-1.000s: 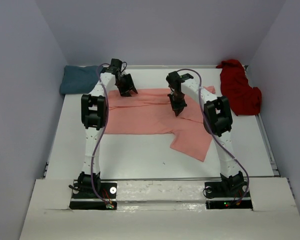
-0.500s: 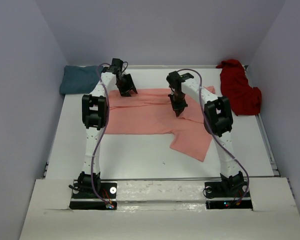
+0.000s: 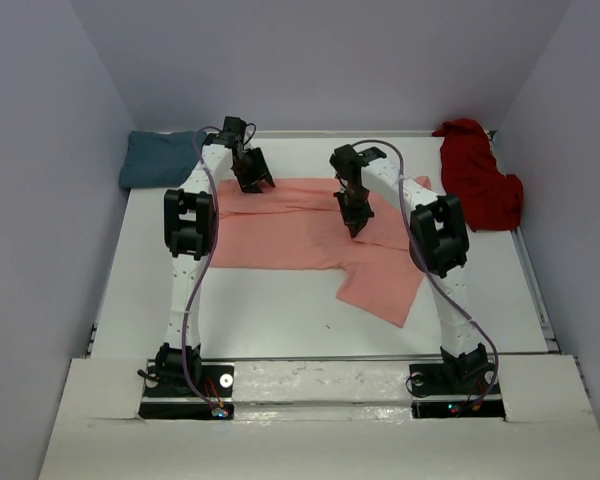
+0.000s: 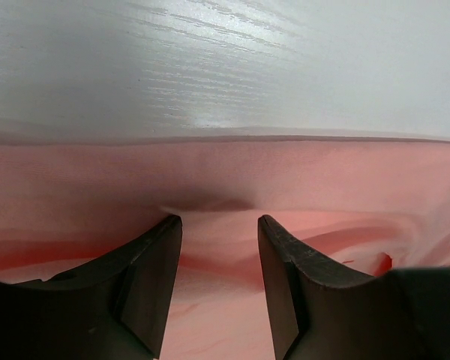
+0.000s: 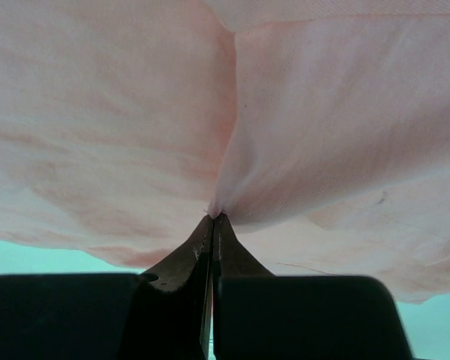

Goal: Fold and stack the t-shirts
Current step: Fold the tshirt

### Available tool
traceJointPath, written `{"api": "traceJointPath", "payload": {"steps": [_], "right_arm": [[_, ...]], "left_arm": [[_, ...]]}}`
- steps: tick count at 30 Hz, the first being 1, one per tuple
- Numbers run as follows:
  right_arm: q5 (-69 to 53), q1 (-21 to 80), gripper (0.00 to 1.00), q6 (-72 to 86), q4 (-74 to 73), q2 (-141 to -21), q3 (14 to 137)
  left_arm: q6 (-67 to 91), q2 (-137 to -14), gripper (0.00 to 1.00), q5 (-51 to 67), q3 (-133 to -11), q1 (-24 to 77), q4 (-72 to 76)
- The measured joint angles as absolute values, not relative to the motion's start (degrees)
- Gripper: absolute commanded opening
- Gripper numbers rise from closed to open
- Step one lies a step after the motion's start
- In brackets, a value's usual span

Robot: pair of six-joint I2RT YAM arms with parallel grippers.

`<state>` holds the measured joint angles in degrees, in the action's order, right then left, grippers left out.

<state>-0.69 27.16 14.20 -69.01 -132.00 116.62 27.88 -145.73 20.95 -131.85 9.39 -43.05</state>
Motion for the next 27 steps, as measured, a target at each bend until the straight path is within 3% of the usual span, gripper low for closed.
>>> {"api": "traceJointPath", "payload": {"steps": [5,7,8,9,10,12,14,27], "right_arm": [[-1.96,27.88,0.02,14.76,-69.04,-132.0,114.17],[-2.17,28.18,0.1,14.83,-68.95,-132.0,113.45],[-2.26,28.27,0.16,14.81,-68.95,-132.0,113.21],[-2.37,28.4,0.34,14.87,-68.82,-132.0,112.81],[-2.42,28.53,0.42,15.0,-68.93,-132.0,112.55],[-2.55,28.6,0.56,15.11,-68.95,-132.0,112.44],[-2.59,28.6,0.63,15.18,-68.9,-132.0,112.44],[-5.15,27.24,0.64,15.88,-67.64,-131.0,115.98]], "left_arm": [[27.9,-145.75,0.59,20.93,-131.94,9.37,-43.11],[27.9,-145.75,0.59,20.93,-131.96,9.37,-43.13],[27.9,-145.75,0.59,20.93,-132.0,9.37,-43.16],[27.9,-145.77,0.59,20.93,-132.03,9.37,-43.16],[27.9,-145.77,0.59,20.93,-132.03,9.37,-43.16],[27.9,-145.8,0.59,20.93,-132.05,9.34,-43.18],[27.9,-145.82,0.59,20.91,-132.14,9.34,-43.27],[27.92,-145.38,0.6,21.37,-131.41,8.71,-41.78]]}}
